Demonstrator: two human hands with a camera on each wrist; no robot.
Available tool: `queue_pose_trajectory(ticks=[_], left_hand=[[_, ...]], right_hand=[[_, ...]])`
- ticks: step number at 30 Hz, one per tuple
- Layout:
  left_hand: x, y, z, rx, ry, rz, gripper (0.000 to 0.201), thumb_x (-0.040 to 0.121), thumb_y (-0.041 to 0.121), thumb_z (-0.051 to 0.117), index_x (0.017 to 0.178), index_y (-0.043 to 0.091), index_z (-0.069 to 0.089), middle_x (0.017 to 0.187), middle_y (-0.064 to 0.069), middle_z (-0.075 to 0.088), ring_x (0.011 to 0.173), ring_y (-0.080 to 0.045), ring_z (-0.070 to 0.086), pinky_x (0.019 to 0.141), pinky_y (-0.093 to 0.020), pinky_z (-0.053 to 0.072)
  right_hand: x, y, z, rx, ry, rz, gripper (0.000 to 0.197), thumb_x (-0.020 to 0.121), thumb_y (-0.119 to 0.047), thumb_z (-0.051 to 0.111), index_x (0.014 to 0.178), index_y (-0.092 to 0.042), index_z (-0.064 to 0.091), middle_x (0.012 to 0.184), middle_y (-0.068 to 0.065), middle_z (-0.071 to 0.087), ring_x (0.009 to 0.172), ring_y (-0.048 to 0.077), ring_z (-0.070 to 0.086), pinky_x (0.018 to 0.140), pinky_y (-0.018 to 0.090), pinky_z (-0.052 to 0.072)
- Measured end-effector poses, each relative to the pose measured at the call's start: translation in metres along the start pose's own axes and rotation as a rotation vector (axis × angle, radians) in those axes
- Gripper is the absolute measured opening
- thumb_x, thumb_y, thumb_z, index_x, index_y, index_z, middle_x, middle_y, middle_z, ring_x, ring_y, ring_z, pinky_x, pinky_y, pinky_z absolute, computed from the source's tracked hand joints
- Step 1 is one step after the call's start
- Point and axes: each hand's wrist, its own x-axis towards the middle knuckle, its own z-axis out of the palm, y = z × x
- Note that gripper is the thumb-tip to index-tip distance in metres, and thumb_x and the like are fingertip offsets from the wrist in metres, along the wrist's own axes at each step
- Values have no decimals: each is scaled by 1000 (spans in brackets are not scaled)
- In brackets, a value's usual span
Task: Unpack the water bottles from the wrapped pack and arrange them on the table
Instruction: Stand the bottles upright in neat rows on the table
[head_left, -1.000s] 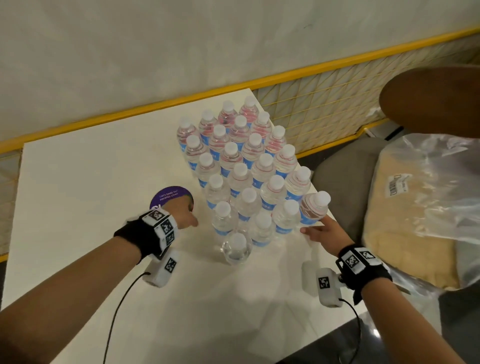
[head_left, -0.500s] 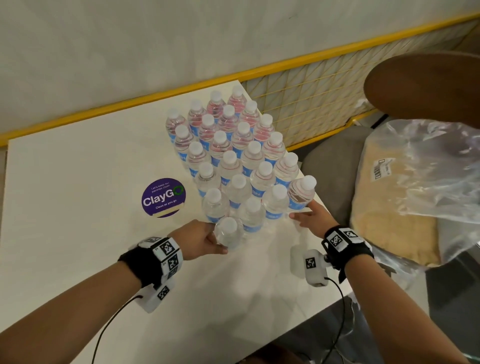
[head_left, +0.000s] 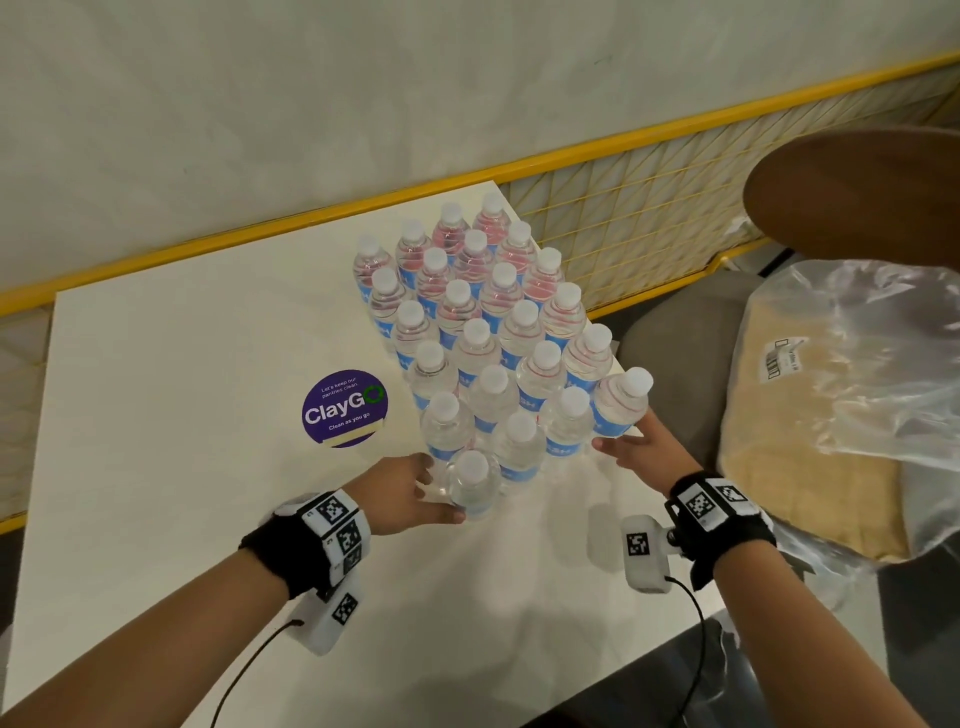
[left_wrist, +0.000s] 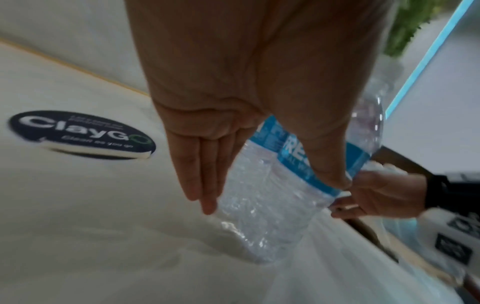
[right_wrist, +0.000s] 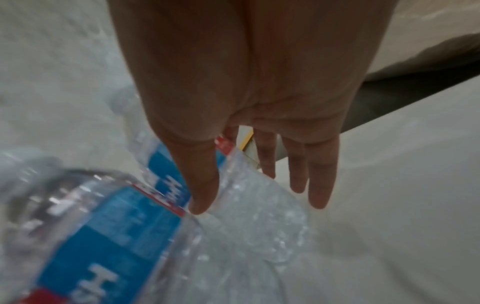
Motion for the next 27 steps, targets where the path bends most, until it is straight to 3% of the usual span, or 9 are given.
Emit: queue_pose_trajectory(ticks=[3,6,9,12,15,17,20,23,27], left_hand=[[-13,-1,-2,-215,62,15,125,58,58,80,151,31,1,151,1,32,120,-18,55,99,-32,46],[-26,5,-6,-355,190,156,132,51,61,80,146,44,-10,159,11,8,136,-19,39,106,-37,40],[-36,18,-10,-203,466,350,112,59,64,74,146,46,7,157,16,6,145,-8,15,112,-37,31],[-45,35,-12,17,652,614,69,72,56,69,133,37,46,136,13,36,121,-10,42,100,-29,41],[-48,49,-10,120,583,695,48,77,55,61,118,29,63,111,17,46,88,-6,51,77,-24,49],[-46,53,-10,206,489,617,47,78,56,61,118,31,63,110,18,47,80,-4,52,68,-23,48],[-42,52,-12,317,360,501,44,83,41,66,126,31,58,118,13,52,74,-7,52,73,-27,49],[-41,58,-18,277,307,469,42,85,29,67,125,23,60,121,6,59,70,-8,48,85,-31,48],[-43,67,-23,297,273,422,43,86,24,66,128,18,59,128,2,59,81,-9,50,88,-25,43]], right_hand=[[-14,-14,1,151,64,-115,75,85,-12,68,144,-33,26,140,-11,44,124,15,46,104,39,40],[-27,-25,2,147,159,-247,72,84,-20,70,141,-39,30,138,-16,45,129,12,42,109,38,36],[-40,-39,2,-266,399,-464,61,83,-33,70,138,-31,44,143,-1,42,134,18,35,110,36,29],[-52,-64,14,-553,498,-654,47,83,-47,61,124,-26,62,122,4,55,113,27,45,97,32,35],[-57,-83,33,-591,376,-751,43,82,-46,58,115,-21,68,93,3,60,88,26,54,79,36,46],[-60,-92,47,-620,235,-691,44,83,-40,63,122,-19,63,94,4,60,87,25,57,78,37,49],[-59,-101,60,-669,15,-495,54,87,-35,64,137,-25,48,105,5,56,95,23,57,83,35,50],[-57,-112,64,-741,-5,-449,48,88,-30,62,134,-23,52,106,9,56,97,27,57,83,35,47],[-59,-118,66,-795,-6,-422,42,90,-25,60,131,-19,54,109,11,58,102,29,56,82,33,43]])
